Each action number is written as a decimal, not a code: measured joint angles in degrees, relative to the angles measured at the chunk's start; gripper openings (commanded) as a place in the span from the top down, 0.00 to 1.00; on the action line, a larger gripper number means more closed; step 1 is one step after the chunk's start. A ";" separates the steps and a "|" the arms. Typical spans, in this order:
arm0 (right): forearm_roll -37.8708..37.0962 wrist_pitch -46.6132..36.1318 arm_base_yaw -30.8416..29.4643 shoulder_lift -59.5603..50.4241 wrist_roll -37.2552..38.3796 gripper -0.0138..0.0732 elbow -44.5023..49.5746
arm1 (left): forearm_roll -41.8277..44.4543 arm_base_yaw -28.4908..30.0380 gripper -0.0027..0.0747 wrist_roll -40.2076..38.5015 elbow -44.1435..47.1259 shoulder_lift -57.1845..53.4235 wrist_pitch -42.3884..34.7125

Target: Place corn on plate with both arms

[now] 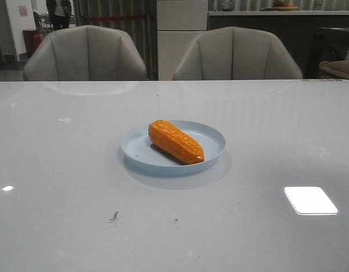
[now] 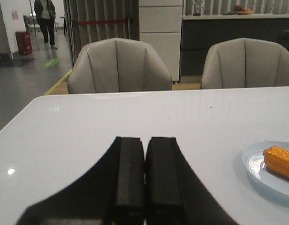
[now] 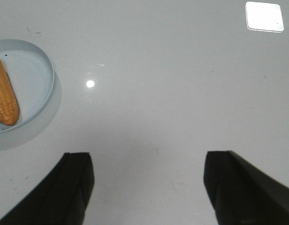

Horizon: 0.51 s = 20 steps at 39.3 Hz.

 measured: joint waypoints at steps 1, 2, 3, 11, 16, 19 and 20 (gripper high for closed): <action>0.00 0.00 0.00 0.00 0.11 0.16 0.00 | 0.00 0.14 0.84 0.00 1.33 -1.61 0.00; 0.00 0.00 0.00 0.00 0.09 0.16 0.00 | 0.00 0.29 0.84 0.00 2.31 -3.15 0.00; 0.00 0.00 0.00 0.00 0.09 0.16 0.00 | 0.05 0.65 0.84 0.00 3.25 -5.07 0.00; 0.00 -0.11 0.00 0.00 0.09 0.16 0.00 | 0.05 4.79 0.84 -0.04 6.87 -8.04 -1.69; 0.00 -0.11 0.00 0.00 0.09 0.16 0.00 | 0.05 6.33 0.84 -0.04 6.87 -8.04 0.49; 0.00 -0.11 0.00 0.11 0.09 0.16 0.00 | 0.14 6.57 0.84 -0.04 6.87 -8.04 1.61; 0.00 -0.11 0.00 0.11 0.09 0.16 0.00 | 0.14 6.56 0.84 -0.04 6.87 -8.04 1.76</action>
